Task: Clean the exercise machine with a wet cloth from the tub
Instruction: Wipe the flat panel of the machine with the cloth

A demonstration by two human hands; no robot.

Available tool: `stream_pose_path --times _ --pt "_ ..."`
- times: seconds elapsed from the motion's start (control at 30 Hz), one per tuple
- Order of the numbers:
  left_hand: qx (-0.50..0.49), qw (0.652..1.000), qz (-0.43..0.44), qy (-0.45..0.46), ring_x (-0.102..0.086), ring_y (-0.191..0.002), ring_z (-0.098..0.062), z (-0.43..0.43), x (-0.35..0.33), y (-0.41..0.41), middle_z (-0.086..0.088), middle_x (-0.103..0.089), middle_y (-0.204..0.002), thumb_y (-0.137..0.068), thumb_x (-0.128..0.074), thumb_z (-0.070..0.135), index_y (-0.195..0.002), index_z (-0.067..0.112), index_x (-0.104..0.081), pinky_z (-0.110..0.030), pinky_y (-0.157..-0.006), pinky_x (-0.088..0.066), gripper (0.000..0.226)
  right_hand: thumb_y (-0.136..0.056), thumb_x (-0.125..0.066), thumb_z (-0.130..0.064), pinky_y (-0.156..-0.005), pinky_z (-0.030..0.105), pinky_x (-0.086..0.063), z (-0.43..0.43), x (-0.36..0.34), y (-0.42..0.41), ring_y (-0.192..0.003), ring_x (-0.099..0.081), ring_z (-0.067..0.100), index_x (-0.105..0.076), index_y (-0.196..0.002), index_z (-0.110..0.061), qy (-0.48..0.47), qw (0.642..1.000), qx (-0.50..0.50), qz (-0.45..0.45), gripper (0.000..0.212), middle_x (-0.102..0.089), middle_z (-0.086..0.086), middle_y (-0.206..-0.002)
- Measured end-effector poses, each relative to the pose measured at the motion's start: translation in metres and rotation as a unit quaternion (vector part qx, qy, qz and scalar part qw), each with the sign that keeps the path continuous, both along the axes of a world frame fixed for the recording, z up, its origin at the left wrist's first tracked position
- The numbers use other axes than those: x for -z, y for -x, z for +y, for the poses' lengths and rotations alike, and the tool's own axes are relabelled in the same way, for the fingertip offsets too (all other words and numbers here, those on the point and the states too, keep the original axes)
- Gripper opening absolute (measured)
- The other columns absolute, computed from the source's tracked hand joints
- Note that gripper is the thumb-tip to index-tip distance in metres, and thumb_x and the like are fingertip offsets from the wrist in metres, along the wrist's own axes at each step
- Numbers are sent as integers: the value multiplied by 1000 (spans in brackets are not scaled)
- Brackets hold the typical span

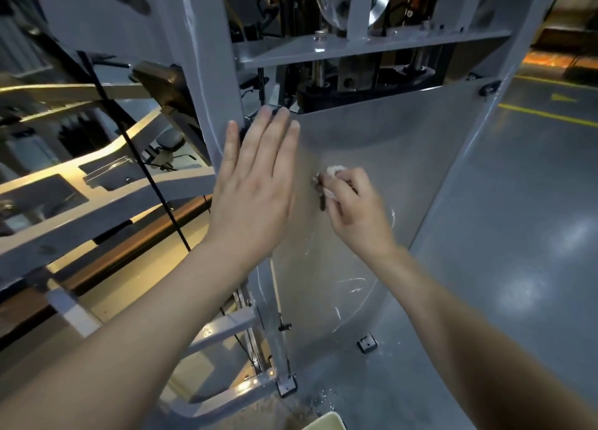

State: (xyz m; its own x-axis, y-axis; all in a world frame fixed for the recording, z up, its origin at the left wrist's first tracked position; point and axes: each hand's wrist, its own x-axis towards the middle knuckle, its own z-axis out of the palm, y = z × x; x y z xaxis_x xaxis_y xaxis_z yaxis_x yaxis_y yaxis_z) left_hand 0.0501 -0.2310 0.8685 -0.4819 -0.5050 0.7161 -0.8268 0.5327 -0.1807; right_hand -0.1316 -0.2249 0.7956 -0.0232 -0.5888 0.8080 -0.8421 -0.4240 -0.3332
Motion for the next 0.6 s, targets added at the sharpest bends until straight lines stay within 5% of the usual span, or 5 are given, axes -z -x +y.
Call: stream_pose_path --times 0.17,0.33,0.47,0.53,0.6 --pt "-25 998 -44 28 -8 -157 -36 -11 7 5 -21 -14 -168 -92 -54 -3 -160 -3 -16 -50 -128 5 77 -101 -52 0 -81 36 -57 -22 -30 3 -91 -62 22 -67 -120 -1 76 992 27 -97 25 -53 10 -107" --pt "-20 997 -54 47 -14 -156 -39 -17 12 4 -25 -17 -167 -95 -50 -1 -159 -4 -16 -50 -128 -6 73 -100 -56 0 -79 43 -53 -12 0 0 -91 -63 31 -68 -123 6 45 999 -7 8 26 -53 14 -98" --pt "-2 997 -47 63 -23 -152 -40 -22 10 1 -26 -26 -163 -96 -41 -3 -158 -5 -23 -50 -127 -13 64 -104 -51 1 -69 36 -56 -17 -37 3 -84 -65 20 -67 -116 8 87 992 -23 -84 21 -46 8 -104" --pt "-2 997 -44 62 -24 -152 -40 -23 9 1 -26 -27 -163 -96 -42 -2 -157 -5 -24 -49 -127 -13 64 -100 -54 7 -74 26 -57 -21 -54 -6 -86 -62 1 -67 -119 6 126 981 12 -144 24 -45 8 -104" --pt "1 998 -46 52 -22 -153 -40 -22 8 1 -26 -24 -164 -96 -45 -1 -158 -4 -22 -48 -128 -11 67 -99 -54 7 -82 29 -56 -22 -50 -15 -90 -60 1 -67 -121 6 128 984 13 -126 25 -47 10 -102"
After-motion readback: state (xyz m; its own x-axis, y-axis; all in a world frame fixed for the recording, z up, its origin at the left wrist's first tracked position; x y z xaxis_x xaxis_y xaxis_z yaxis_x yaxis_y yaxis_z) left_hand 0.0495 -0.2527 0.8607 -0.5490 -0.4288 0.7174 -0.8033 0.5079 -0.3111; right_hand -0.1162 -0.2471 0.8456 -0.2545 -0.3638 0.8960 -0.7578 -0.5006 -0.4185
